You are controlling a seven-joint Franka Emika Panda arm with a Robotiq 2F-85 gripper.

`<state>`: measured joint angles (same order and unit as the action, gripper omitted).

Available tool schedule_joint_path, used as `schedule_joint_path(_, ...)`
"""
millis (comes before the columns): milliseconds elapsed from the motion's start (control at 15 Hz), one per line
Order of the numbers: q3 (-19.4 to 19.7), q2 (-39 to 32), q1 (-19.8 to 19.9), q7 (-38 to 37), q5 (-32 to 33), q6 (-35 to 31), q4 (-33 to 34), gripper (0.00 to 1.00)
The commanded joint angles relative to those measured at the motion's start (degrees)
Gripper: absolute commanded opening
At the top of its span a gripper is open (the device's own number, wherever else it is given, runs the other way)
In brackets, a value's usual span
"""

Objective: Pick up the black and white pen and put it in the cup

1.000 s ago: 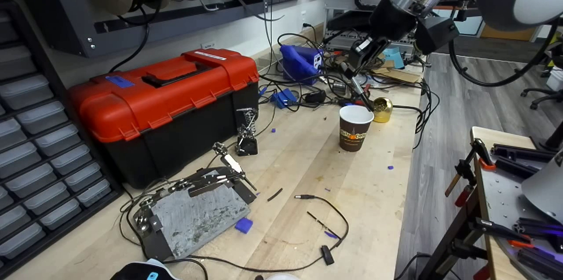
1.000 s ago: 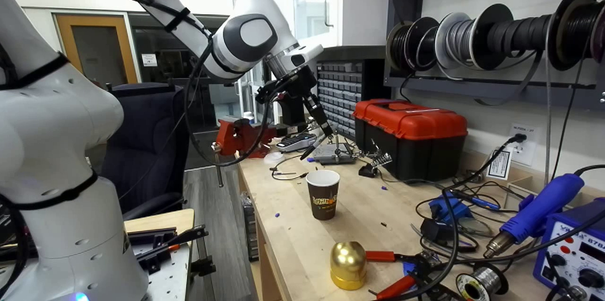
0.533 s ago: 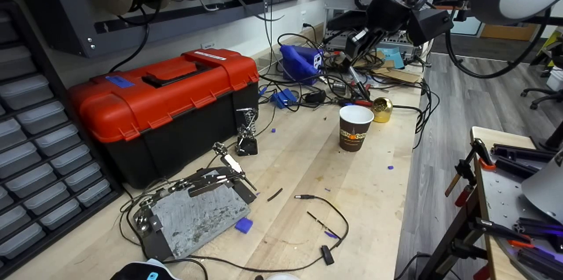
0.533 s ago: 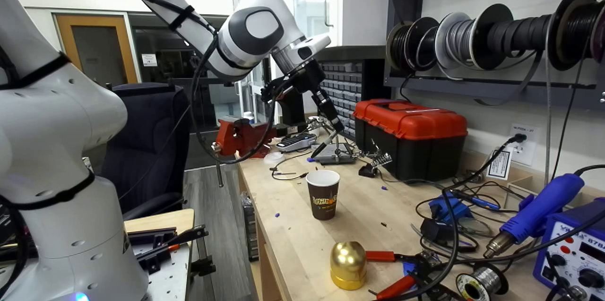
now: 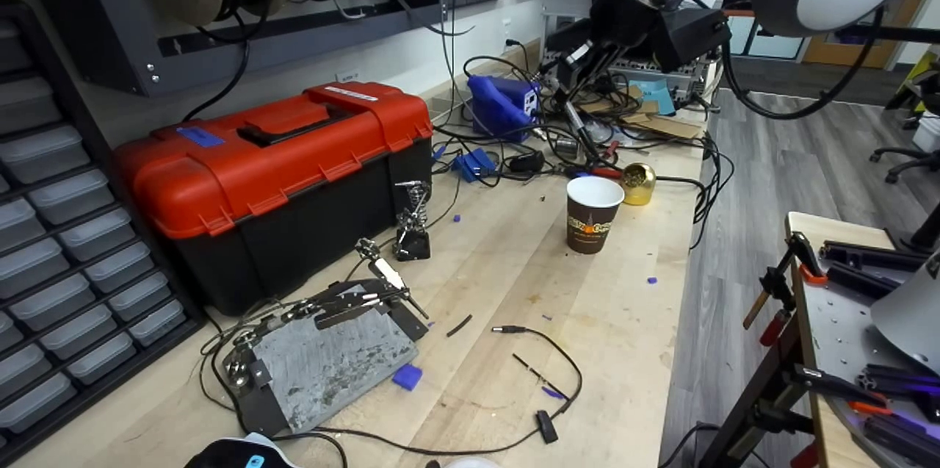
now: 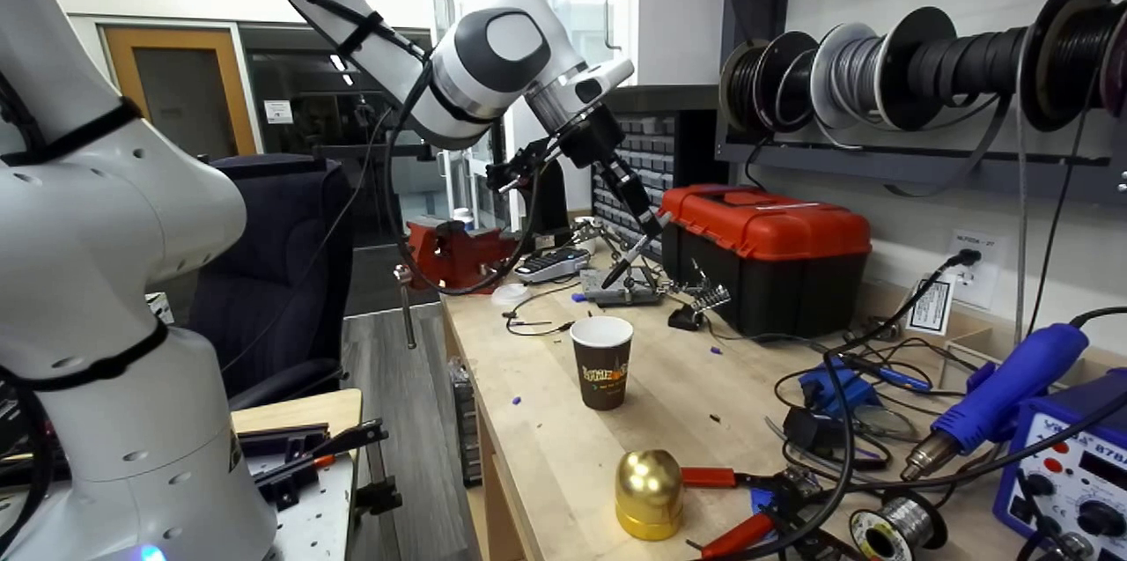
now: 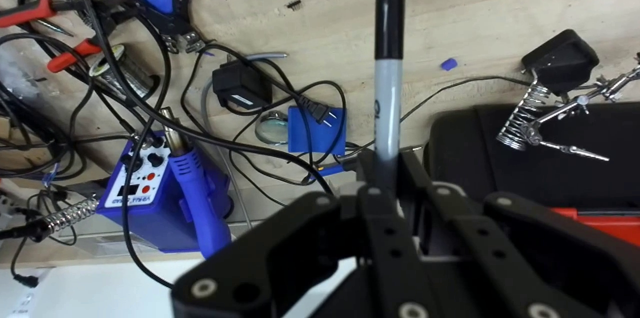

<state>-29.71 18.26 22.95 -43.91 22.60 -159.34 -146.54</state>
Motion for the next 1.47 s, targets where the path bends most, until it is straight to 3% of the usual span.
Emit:
schedule_joint_path(0,-5.4,-4.2,5.3,-6.9,6.7,1.4,3.3,0.01)
schedule_joint_path(333,-9.9,-9.1,9.6,-15.9,16.1,1.1,3.9,0.01)
schedule_joint_path(667,-11.1,-12.3,10.3,-23.2,23.6,1.2,3.5,0.01)
schedule_joint_path(733,-11.0,-12.7,10.1,-24.6,24.8,1.5,3.4,0.28)
schedule_joint_path(800,-11.0,-13.2,9.9,-25.8,25.9,1.5,3.3,0.29)
schedule_joint_path(933,-10.7,-13.6,9.6,-28.1,27.8,1.2,2.8,0.41)
schedule_joint_path(1267,-9.7,-10.9,9.3,-32.7,29.2,-1.7,-1.9,0.77)
schedule_joint_path(1400,-9.3,-10.8,8.6,-30.8,26.5,-2.0,-3.8,0.92)
